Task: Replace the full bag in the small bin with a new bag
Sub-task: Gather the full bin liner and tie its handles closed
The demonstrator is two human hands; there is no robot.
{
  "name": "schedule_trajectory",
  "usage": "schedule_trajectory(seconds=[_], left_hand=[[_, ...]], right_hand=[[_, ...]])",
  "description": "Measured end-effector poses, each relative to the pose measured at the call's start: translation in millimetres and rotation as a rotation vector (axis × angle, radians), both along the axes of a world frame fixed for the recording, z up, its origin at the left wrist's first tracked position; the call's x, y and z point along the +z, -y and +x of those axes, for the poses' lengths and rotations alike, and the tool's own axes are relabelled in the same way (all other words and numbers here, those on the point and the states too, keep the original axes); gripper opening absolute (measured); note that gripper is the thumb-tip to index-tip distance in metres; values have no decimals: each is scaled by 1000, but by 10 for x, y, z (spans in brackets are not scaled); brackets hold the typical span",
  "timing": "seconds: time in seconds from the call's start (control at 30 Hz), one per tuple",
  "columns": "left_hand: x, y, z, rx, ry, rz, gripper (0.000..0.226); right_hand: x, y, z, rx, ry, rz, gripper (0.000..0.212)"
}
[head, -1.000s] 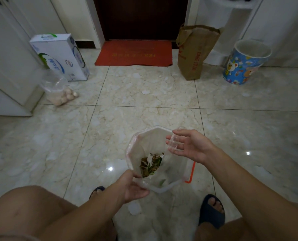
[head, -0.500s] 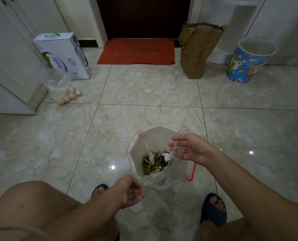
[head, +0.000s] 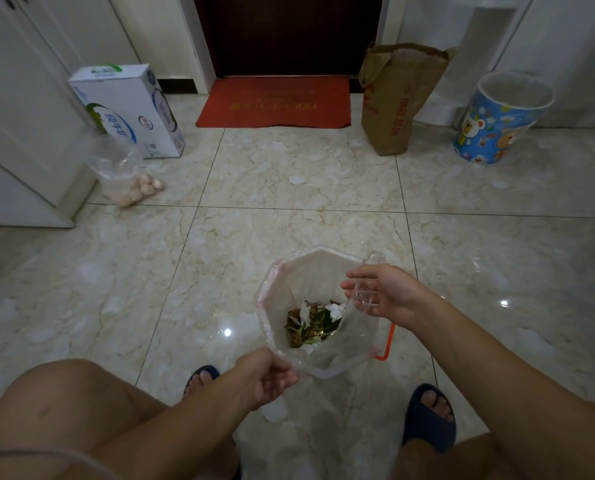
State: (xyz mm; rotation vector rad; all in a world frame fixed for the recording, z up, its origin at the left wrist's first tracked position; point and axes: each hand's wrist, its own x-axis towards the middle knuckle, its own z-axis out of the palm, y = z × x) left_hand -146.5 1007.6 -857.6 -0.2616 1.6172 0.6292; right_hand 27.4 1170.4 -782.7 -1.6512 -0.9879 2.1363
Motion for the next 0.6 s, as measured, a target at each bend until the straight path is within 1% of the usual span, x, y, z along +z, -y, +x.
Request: schedule_trajectory(seconds=[0.17,0.27,0.33,0.4,0.5,0.53,0.6], left_hand=[[27,77,-40,77,-22,-12,9],[29,100,-71,119,-42,12,6],[25,90,-81,150,-108,43,7],[28,64,-82,194,-222,88,8],[76,-3,-86,279,-356,211,7],[94,-32,-104,314,-362,242,8],[107,-97,-180,358,-310,253,14]], right_hand=[[-36,16,-8,18,55,-2,20],[-38,18,-7,8,64,-1,18],[-27,23,-9,5,71,-6,16],[-17,25,-10,-9,71,-25,13],[4,15,-1,-57,44,-73,17],[14,8,5,-65,35,-82,16],[31,-8,18,-83,22,-80,10]])
